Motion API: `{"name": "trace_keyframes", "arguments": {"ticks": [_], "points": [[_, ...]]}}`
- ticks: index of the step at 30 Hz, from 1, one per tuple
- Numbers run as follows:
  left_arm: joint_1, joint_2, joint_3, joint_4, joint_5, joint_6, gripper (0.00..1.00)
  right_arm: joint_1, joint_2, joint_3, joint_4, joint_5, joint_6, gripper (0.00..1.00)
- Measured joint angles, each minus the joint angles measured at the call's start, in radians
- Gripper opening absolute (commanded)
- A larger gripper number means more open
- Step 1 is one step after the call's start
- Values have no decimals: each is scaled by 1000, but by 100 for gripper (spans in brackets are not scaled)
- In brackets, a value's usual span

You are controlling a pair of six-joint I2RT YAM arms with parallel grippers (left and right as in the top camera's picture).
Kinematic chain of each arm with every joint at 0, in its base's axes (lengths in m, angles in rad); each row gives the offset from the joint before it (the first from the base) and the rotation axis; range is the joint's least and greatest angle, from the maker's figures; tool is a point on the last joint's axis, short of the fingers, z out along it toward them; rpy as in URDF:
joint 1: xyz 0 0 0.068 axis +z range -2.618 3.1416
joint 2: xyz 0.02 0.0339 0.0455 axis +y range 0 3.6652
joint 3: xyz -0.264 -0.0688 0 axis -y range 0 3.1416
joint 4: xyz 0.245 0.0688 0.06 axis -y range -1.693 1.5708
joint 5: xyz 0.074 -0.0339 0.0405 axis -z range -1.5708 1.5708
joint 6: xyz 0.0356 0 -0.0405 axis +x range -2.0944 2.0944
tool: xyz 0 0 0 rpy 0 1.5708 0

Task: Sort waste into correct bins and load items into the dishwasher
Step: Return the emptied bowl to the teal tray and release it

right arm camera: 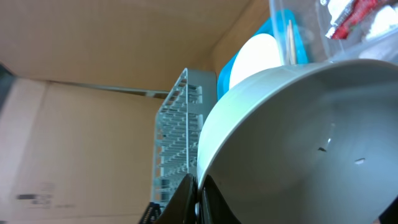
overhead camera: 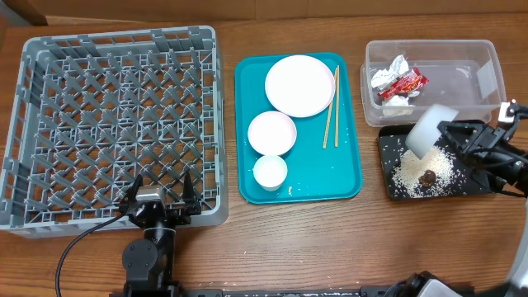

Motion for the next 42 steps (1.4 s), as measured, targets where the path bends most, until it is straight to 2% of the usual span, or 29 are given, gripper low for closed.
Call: {"name": "trace_keyframes", "arguments": {"ticks": [5,16,21,27,38,42], "points": [[0,0,0,0,0,0,100,152,-57,33,0,112,73,4],[0,0,0,0,0,0,100,809,-40,175,-7,699,302,4],[0,0,0,0,0,0,100,993,17,186,-28,919,386,4],[0,0,0,0,0,0,100,1085,166,185,-35,1045,413,4],[0,0,0,0,0,0,100,1185,387,185,-1,1138,397,4],[0,0,0,0,0,0,100,1191,418,185,10,1145,399,15]]}}
